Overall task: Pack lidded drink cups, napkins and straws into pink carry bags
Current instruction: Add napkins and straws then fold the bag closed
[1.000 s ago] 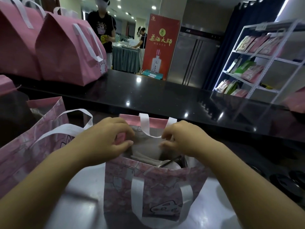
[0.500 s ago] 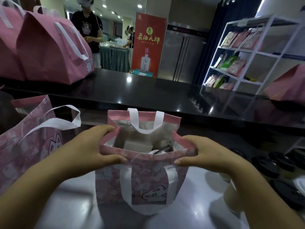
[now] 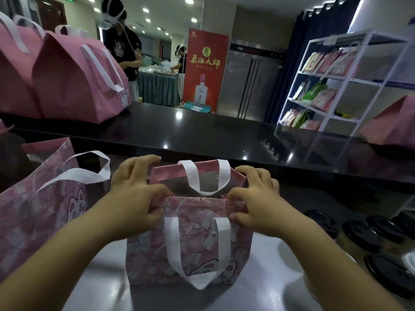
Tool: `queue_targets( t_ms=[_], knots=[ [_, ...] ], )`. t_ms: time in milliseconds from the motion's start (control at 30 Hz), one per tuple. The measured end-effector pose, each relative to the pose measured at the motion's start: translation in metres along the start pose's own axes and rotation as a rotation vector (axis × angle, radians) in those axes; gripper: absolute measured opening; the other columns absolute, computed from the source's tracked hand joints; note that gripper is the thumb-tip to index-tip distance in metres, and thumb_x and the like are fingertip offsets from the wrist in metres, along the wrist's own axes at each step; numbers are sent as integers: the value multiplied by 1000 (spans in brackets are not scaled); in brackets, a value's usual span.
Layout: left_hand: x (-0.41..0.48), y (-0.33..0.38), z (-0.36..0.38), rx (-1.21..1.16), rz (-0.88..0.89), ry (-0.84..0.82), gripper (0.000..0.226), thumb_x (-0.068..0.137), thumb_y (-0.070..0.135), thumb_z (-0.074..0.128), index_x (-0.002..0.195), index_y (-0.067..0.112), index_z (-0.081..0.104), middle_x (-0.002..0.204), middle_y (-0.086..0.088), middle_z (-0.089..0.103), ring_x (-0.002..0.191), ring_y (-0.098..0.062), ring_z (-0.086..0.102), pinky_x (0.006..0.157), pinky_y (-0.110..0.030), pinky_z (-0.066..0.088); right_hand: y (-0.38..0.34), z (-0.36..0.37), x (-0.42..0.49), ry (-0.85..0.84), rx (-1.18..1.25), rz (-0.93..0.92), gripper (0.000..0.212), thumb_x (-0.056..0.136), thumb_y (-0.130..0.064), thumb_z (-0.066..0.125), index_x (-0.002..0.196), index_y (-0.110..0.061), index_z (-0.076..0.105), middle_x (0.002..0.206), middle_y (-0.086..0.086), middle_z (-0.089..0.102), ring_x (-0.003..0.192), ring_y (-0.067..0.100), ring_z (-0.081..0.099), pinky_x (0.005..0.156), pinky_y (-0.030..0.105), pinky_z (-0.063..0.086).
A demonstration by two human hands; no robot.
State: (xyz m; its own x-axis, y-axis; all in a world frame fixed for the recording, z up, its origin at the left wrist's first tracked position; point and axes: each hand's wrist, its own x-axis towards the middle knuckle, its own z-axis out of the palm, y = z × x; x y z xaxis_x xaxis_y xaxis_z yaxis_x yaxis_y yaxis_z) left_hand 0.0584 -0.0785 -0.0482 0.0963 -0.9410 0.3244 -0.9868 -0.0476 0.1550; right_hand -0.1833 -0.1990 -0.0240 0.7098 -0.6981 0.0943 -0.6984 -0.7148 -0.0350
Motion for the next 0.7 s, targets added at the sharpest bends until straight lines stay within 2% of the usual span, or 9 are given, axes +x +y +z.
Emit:
queue_targets(
  t_ms=[67,133,200,300,367,433,567,633,700],
  knots=[
    [4,-3,-5,-83,32,-76,24,73,45,60,98,46,59,149,12,7,138,-17,-7,113,-48,14,3,-5,2,-42,18,-12,32,81,-48,60,111,-38,59,146,-11,15,130,16,4,109,47,11],
    [10,-4,-11,-161,14,-135,18,72,59,55,87,48,55,148,12,18,137,-14,7,111,-46,22,5,-10,4,-67,35,-13,36,83,-56,53,112,-37,59,141,-9,31,128,15,18,106,44,14],
    [16,-5,-15,-200,-5,-109,35,68,74,40,81,45,55,134,14,34,128,-13,25,106,-44,30,7,-13,7,-53,30,-6,47,81,-69,43,108,-35,61,130,-12,44,120,12,32,102,42,23],
    [29,-6,-16,-248,11,38,45,77,73,31,87,35,53,103,15,50,102,-13,44,86,-33,40,7,-18,12,80,107,12,57,77,-74,31,95,-32,65,104,-16,55,96,7,50,89,38,42],
    [41,-8,-18,-197,20,70,33,83,59,44,97,30,54,98,10,51,94,-14,46,79,-30,40,6,-20,20,230,105,2,44,85,-64,39,93,-29,66,92,-14,57,86,10,54,80,37,46],
    [53,-9,-20,-83,56,33,34,80,48,59,107,29,53,105,8,49,96,-14,47,81,-33,44,6,-21,30,343,25,-52,29,87,-51,53,98,-27,64,96,-11,59,89,13,54,79,35,45],
    [77,-6,-22,149,118,-63,49,70,53,69,109,31,48,108,8,43,94,-14,49,71,-30,46,7,-23,54,131,-71,-162,48,72,-42,71,113,-34,46,115,-8,41,104,17,37,83,34,38],
    [86,-5,-19,228,143,-71,49,68,52,70,105,32,45,109,9,44,91,-13,48,65,-26,40,8,-21,65,114,-118,-153,50,70,-36,74,105,-31,40,109,-6,37,95,17,36,75,31,37],
    [92,-4,-15,258,152,-71,49,67,51,72,102,33,44,108,11,45,90,-12,44,63,-25,36,9,-18,76,188,-109,-117,36,75,-31,71,94,-27,40,101,-5,43,83,16,44,66,29,39]
  ],
)
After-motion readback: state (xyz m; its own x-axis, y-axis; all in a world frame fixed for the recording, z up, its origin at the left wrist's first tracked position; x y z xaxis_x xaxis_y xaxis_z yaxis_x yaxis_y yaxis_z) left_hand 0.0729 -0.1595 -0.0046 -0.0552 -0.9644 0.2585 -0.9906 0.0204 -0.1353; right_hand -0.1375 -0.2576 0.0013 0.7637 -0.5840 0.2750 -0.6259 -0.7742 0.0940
